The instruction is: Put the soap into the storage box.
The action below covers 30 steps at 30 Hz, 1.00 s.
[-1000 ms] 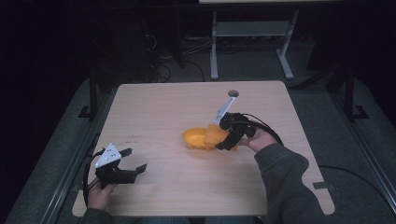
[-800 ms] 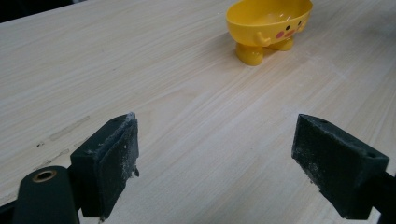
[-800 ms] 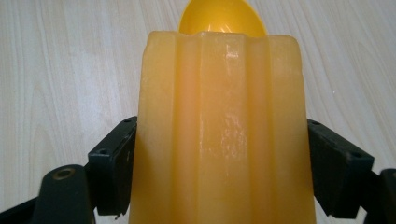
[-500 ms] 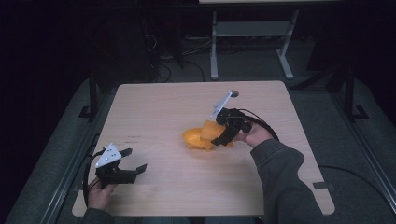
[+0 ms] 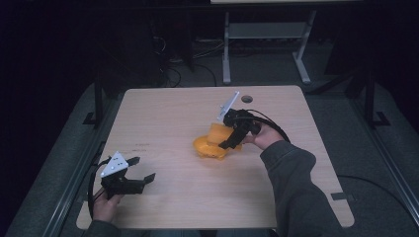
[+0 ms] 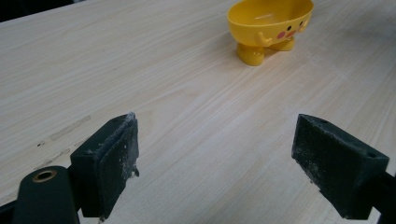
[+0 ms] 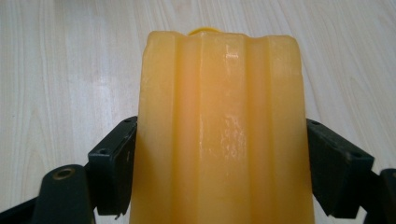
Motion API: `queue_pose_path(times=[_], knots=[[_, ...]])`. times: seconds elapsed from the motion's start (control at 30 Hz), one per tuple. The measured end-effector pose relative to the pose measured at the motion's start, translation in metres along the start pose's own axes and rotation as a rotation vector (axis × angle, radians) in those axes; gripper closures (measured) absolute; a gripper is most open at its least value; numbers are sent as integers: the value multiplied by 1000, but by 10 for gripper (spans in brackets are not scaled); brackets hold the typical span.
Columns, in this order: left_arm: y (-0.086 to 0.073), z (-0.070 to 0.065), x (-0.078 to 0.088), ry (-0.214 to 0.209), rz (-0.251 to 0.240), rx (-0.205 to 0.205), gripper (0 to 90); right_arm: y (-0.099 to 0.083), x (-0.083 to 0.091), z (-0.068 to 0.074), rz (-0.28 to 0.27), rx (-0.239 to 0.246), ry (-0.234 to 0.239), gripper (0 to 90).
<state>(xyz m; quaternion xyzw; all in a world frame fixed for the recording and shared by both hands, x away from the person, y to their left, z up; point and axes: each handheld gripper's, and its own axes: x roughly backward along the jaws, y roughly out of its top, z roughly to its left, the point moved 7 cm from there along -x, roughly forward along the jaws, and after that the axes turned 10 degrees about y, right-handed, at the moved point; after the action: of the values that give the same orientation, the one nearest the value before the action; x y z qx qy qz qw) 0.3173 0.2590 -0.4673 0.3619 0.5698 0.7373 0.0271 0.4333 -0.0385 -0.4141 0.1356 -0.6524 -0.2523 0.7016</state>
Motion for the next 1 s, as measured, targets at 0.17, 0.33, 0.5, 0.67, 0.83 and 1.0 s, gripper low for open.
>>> queue_pose_path(times=[0.17,0.33,0.5,0.67,0.83,1.0], knots=[[0,0,0,1,-2,5,141,8,-1,-2,-13,14,9,207],[0,0,0,0,-1,4,141,10,-5,-4,-20,20,16,206],[0,0,-1,0,0,-1,141,11,-12,-5,-5,25,26,206],[0,0,-1,0,0,2,141,14,-20,-5,-6,30,41,206],[0,0,-1,0,-8,6,141,15,-28,-7,-2,37,54,206],[0,1,-1,1,-3,7,141,17,-34,-7,3,31,64,206]])
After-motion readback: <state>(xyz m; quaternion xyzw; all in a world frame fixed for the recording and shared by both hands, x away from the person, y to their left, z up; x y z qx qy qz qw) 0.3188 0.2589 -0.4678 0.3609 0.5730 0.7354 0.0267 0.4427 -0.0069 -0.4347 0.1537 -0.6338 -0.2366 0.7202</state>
